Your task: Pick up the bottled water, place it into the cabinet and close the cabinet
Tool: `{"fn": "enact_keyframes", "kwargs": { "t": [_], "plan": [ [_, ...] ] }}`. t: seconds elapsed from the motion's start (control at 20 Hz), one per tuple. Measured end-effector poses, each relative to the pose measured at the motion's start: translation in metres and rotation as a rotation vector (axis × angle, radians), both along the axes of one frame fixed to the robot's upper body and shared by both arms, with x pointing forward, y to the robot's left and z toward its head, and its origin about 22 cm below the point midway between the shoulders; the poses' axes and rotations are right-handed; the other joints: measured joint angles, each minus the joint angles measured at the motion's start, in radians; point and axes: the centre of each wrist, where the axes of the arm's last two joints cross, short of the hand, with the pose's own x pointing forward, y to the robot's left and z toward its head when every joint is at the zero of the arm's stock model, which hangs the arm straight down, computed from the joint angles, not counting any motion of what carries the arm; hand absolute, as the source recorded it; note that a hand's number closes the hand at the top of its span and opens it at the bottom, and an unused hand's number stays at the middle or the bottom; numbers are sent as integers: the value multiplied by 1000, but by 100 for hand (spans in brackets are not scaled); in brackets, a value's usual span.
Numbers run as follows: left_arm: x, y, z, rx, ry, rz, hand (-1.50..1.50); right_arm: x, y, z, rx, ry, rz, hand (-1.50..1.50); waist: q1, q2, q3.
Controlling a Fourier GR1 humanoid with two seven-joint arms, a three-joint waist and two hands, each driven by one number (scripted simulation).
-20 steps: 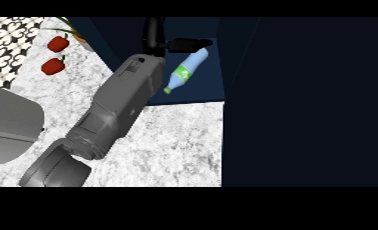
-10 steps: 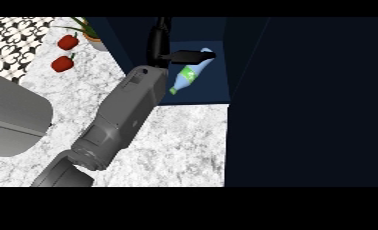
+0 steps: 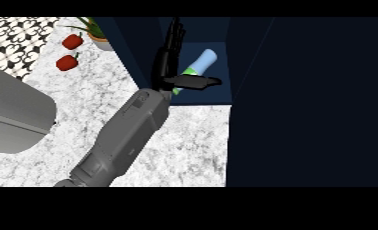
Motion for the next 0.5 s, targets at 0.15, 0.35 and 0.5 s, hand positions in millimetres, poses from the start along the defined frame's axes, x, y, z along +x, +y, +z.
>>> {"fn": "enact_keyframes", "kwargs": {
  "t": [0.15, 0.35, 0.5],
  "plan": [
    [-21, -4, -10, -49, -2, -64, -150, 0, -1, 0, -8, -5, -3, -150, 7, -1, 0],
    [-45, -8, -12, -94, -28, -127, -150, -3, -1, 1, -17, 6, -6, -150, 11, -1, 0],
    [-63, -8, -11, -123, -32, -169, -150, 0, 3, 2, -13, 5, -8, -150, 16, 0, 0]
  ]
}}
